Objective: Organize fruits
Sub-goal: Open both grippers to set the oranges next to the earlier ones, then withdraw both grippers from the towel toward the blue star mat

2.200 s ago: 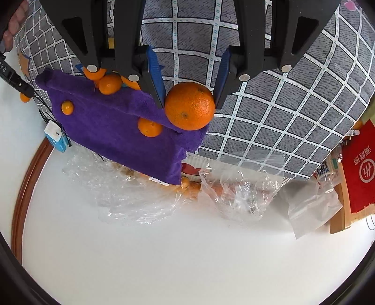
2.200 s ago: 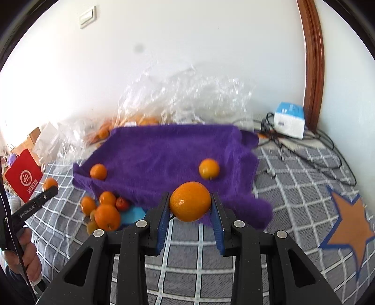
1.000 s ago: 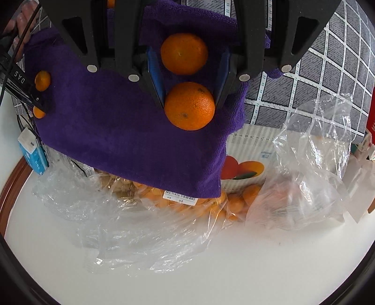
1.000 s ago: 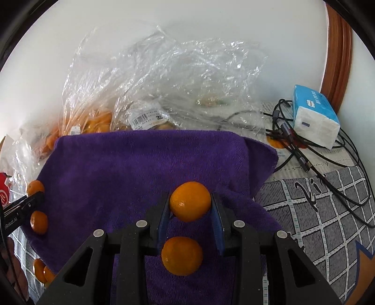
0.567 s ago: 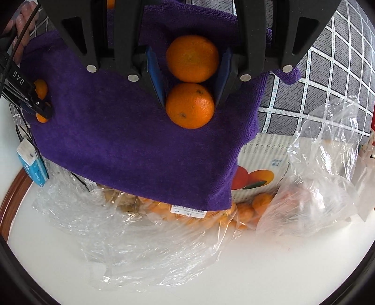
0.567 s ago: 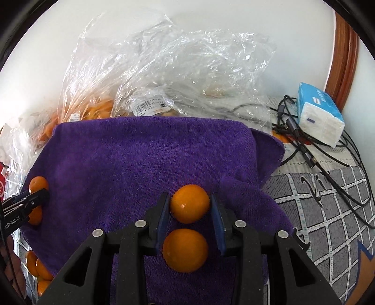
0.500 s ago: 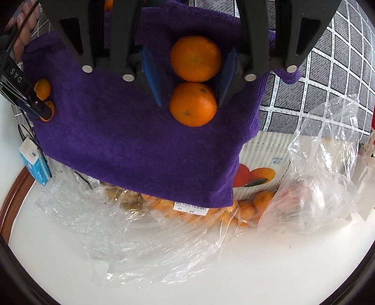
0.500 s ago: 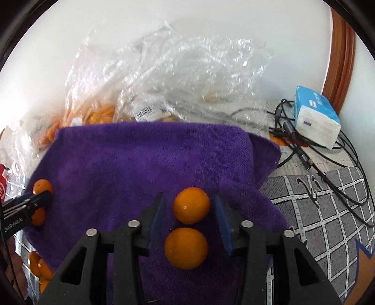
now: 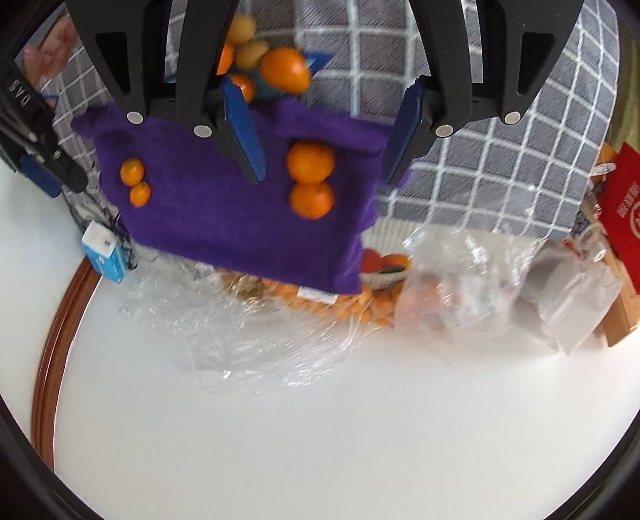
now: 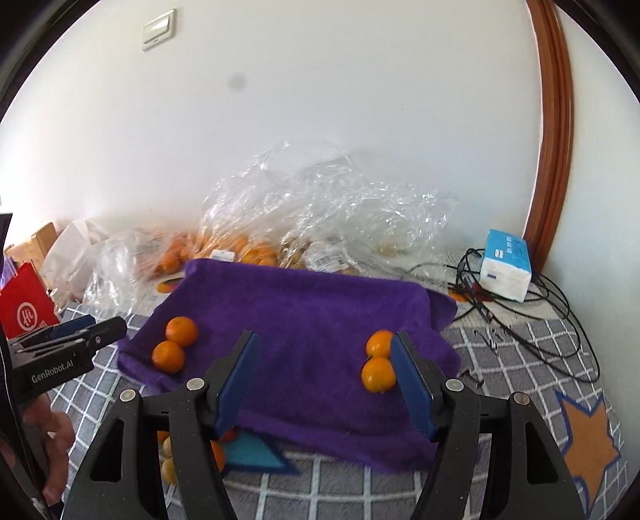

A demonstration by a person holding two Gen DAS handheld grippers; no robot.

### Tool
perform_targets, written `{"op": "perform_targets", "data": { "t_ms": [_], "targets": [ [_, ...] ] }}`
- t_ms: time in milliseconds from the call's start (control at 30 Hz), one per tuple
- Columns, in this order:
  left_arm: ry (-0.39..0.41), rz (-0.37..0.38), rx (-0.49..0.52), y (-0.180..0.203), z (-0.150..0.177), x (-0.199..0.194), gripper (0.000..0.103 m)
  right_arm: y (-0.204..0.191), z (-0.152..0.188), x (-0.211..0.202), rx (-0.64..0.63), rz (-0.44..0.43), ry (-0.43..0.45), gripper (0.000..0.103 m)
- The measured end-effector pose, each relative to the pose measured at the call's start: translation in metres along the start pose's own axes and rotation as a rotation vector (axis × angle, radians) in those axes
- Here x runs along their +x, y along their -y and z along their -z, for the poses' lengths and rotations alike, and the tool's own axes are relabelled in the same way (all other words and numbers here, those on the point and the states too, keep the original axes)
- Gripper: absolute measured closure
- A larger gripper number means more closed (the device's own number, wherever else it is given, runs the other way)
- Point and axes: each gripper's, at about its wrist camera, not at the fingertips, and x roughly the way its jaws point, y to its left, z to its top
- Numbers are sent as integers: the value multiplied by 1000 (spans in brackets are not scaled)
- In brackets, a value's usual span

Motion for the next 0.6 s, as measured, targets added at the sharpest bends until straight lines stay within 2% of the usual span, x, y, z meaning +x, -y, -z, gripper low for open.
{"op": "perform_targets", "data": {
  "t_ms": [67, 167, 367, 600],
  "targets": [
    [-19, -14, -7, -10, 11, -5, 44, -5, 11, -9, 3, 17, 4, 36],
    [-49, 19, -65, -28, 28, -14, 44, -12, 29, -20, 16, 6, 7, 36],
    [-66, -21, -33, -49, 65, -23, 44, -33, 58, -25, -4, -33, -79, 37],
    [-93, -46, -47, -73, 85, -19, 44, -52, 86, -16, -43, -55, -165, 50]
  ]
}}
